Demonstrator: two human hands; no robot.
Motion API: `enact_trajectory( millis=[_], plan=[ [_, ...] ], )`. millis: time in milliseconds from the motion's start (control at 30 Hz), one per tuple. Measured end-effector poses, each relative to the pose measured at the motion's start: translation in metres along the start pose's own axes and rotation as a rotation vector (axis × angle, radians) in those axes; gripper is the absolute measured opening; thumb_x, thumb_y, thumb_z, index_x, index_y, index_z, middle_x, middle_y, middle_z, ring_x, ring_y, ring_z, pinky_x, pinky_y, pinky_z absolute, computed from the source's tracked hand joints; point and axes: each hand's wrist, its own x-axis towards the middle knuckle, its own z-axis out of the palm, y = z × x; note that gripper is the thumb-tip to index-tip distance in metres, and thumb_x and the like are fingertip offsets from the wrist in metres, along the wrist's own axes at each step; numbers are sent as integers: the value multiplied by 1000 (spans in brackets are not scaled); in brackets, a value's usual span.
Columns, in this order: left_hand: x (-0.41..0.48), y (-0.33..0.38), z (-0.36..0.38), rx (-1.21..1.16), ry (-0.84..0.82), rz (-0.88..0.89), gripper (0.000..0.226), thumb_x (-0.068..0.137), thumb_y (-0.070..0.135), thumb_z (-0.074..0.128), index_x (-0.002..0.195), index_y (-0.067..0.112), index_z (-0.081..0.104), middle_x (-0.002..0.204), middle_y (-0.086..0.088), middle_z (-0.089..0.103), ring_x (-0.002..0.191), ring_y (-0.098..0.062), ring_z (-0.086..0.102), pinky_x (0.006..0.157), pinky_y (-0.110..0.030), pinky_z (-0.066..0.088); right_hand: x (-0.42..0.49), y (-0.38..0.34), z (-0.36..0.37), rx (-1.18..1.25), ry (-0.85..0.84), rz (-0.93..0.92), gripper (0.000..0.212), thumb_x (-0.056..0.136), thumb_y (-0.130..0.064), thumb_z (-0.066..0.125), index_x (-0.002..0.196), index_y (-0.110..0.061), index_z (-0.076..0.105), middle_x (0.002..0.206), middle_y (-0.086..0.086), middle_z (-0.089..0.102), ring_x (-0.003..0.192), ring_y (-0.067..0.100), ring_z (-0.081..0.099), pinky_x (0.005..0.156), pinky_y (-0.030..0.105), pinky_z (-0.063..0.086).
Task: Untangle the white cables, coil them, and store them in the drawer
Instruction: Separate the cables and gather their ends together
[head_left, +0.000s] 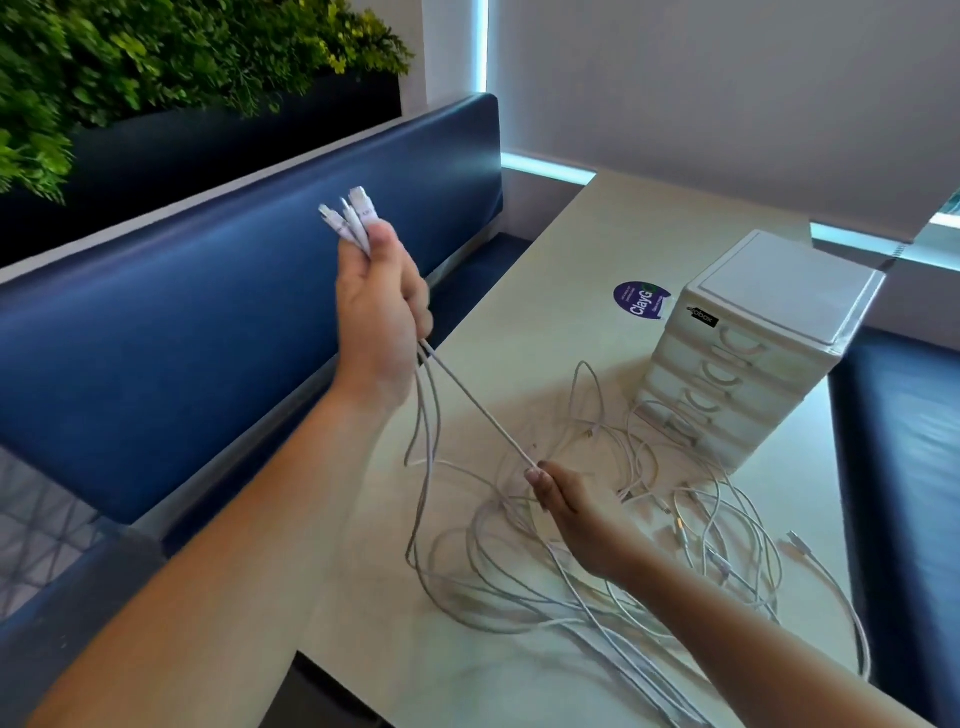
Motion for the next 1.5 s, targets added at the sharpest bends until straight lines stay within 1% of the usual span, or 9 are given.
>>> enact_trajectory(
  millis=[400,600,667,700,733,800,967,1267,1500],
  plan=[
    [43,66,-46,11,217,196,21,106,34,30,91,23,39,57,9,28,48,-8,19,42,-21,20,-7,45,-26,-177,-27,94,48,90,-62,20,68,-22,36,57,-4,42,59,21,44,61,41,40],
    [13,37,-32,399,-128,-57,16,98,35,54,85,25,54,53,14,43,39,-6,32,37,-22,29,14,7,-56,-152,-32,2,47,96,-56,27,64,-24,36,56,-7,41,52,9,39,56,32,34],
    [-3,20,-20,581,-280,-152,18,90,35,67,104,23,66,95,7,72,69,-6,68,64,-31,57,25,-16,-67,-144,-89,-42,45,96,-53,30,63,-23,38,56,-6,41,50,7,37,56,28,33],
    [-11,12,-15,680,-385,-183,28,86,40,71,109,24,67,114,5,69,100,-2,41,76,-36,56,29,-26,-72,-127,-120,-57,43,95,-51,32,64,-22,39,57,-6,41,51,6,37,57,27,34],
    [-17,5,-11,764,-507,-212,37,80,50,72,109,28,68,120,7,66,87,-2,66,79,-32,56,33,-37,-77,-103,-142,-71,43,94,-51,33,64,-22,40,57,-7,42,52,6,37,58,25,34],
    [-24,-4,-5,832,-688,-286,45,73,62,70,103,29,70,103,18,66,92,-1,61,84,-25,48,38,-51,-85,-56,-154,-97,42,92,-53,33,63,-23,41,58,-10,42,55,7,37,59,25,33],
    [-29,-4,3,867,-724,-327,33,92,47,60,81,15,66,41,19,46,40,4,42,49,-18,31,44,-57,-102,12,-132,-141,40,98,-42,38,64,-23,44,60,-9,42,59,11,37,61,30,33],
    [-18,13,3,586,-599,-138,38,98,38,51,69,13,51,53,1,27,47,-10,23,46,-22,22,46,-52,-109,45,-98,-151,36,99,-38,42,71,-17,50,59,-12,41,55,1,37,56,16,31],
    [11,46,-14,144,-399,-63,38,101,30,46,64,21,48,48,10,27,39,-6,17,39,-20,15,49,8,-98,-93,-114,-42,33,94,-52,40,70,-31,49,64,-12,49,61,6,47,65,30,39]
  ],
)
